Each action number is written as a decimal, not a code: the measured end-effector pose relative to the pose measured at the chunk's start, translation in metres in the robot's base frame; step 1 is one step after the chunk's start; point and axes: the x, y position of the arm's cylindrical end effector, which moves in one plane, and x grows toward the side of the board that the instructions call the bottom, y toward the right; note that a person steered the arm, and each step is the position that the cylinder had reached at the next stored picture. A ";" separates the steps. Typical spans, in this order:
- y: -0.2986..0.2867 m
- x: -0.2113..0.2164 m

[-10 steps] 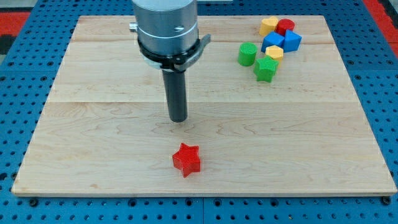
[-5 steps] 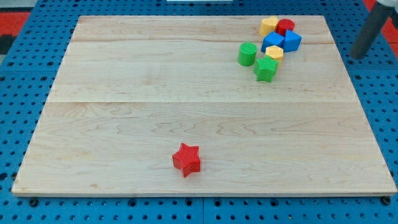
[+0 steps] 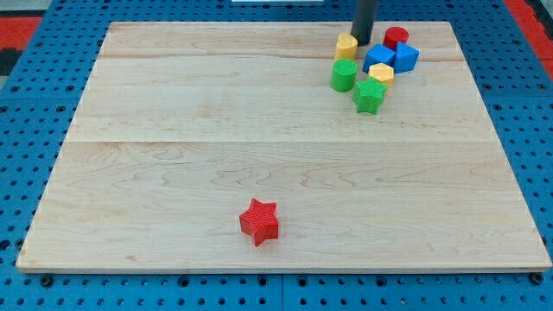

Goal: Move the yellow heart above the green circle

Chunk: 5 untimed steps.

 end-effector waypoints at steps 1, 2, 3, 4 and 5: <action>-0.003 0.005; -0.022 -0.045; -0.046 -0.071; -0.080 -0.032; -0.061 0.031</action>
